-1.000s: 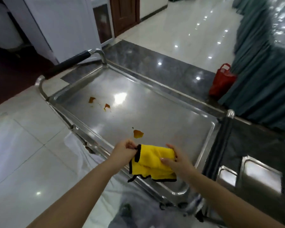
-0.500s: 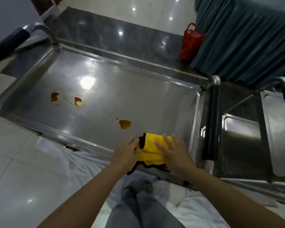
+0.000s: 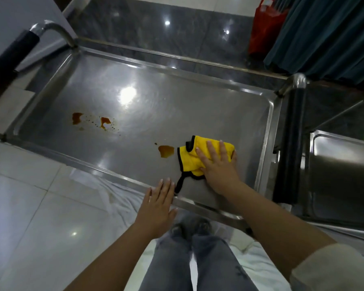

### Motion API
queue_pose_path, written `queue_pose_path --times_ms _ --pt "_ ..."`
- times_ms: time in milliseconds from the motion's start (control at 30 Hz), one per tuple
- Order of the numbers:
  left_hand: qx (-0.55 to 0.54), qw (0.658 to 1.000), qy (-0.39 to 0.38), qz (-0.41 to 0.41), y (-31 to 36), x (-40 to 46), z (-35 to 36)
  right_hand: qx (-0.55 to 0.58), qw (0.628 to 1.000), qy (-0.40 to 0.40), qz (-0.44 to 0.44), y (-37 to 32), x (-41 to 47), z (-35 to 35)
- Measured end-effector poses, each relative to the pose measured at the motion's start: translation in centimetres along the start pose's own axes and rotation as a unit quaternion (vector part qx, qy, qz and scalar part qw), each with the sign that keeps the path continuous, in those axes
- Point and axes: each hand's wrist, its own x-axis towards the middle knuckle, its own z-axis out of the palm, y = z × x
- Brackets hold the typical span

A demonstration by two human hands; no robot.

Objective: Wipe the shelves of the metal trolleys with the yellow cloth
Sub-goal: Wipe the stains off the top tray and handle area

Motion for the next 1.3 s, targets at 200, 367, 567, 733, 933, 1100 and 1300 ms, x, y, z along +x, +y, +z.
queue_pose_path --times_ms 200,367,567,733,933,1100,1300 --pt "-0.049 0.997 0.063 -0.002 -1.7 0.5 -0.6 0.035 0.999 0.016 0.028 -0.8 -1.1 0.5" --pt "-0.027 0.995 0.063 -0.074 -6.6 3.2 -3.6 0.063 0.994 0.036 0.082 -2.3 -4.4 1.1" --pt "0.022 0.999 0.013 0.036 -10.2 7.7 -6.3 0.085 0.977 0.061 0.186 -6.5 -8.4 2.0" --pt "0.115 0.990 -0.016 0.075 -11.6 10.9 -9.1 0.067 0.970 0.054 0.225 -8.4 -10.1 3.1" --pt "0.127 0.991 -0.032 -0.003 -11.1 9.9 -9.0 0.108 0.956 -0.016 0.271 -6.5 -7.8 2.6" --pt "0.129 0.991 -0.035 -0.016 -10.7 9.1 -8.9 0.126 0.946 -0.001 0.300 -3.0 -2.3 0.1" --pt "0.101 0.993 -0.049 -0.040 -11.0 8.8 -8.8 0.134 0.949 0.024 0.286 3.0 5.9 -2.6"
